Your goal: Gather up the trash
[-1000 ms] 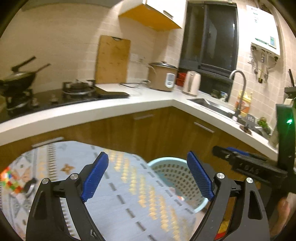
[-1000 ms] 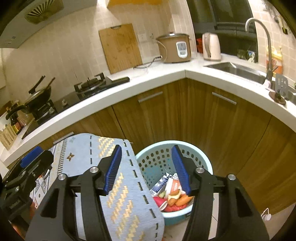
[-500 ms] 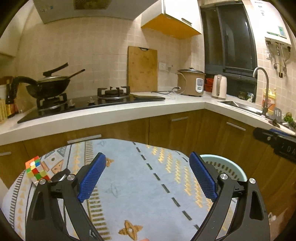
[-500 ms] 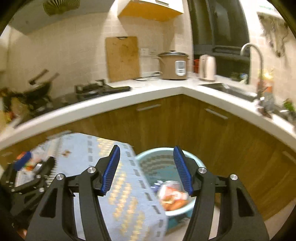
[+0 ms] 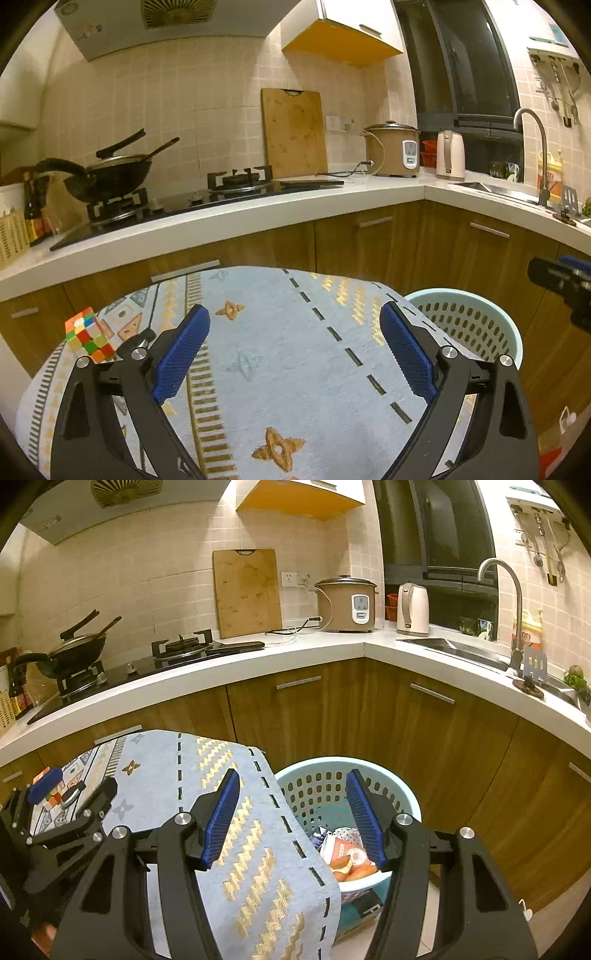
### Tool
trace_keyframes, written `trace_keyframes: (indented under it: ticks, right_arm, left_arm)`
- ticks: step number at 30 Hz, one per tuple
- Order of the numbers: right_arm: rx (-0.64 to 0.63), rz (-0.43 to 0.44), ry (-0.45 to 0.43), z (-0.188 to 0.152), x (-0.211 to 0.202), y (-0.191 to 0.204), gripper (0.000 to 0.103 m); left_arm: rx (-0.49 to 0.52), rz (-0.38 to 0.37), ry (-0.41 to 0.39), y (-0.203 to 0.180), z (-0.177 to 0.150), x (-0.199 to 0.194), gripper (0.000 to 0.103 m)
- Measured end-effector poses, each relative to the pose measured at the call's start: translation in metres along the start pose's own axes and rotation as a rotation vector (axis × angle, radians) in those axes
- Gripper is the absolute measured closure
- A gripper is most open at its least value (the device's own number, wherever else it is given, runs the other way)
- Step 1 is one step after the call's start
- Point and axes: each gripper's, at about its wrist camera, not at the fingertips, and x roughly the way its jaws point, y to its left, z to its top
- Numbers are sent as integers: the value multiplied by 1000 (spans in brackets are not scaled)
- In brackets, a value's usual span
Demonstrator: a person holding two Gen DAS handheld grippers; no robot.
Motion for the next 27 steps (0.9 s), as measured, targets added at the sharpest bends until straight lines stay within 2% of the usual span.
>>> trace_keyframes:
  ticks: [6,10,15,27]
  right_arm:
    - [-4,-8,7,-7,1,-1,47]
    - [6,-10,11,-10,1,-4,47]
    - [12,-17,7,-10,-2,-7,46]
    - [19,-24,-1,-9,-5,-8,44]
  left_arm:
    - [-20,-25,28,-2,-3,5,9]
    - [-8,-2,39,-4,-5,9,9]
    - [-67,-26,73,8,-6,16,9]
    - [-89,-29,82,11,-7,17,8]
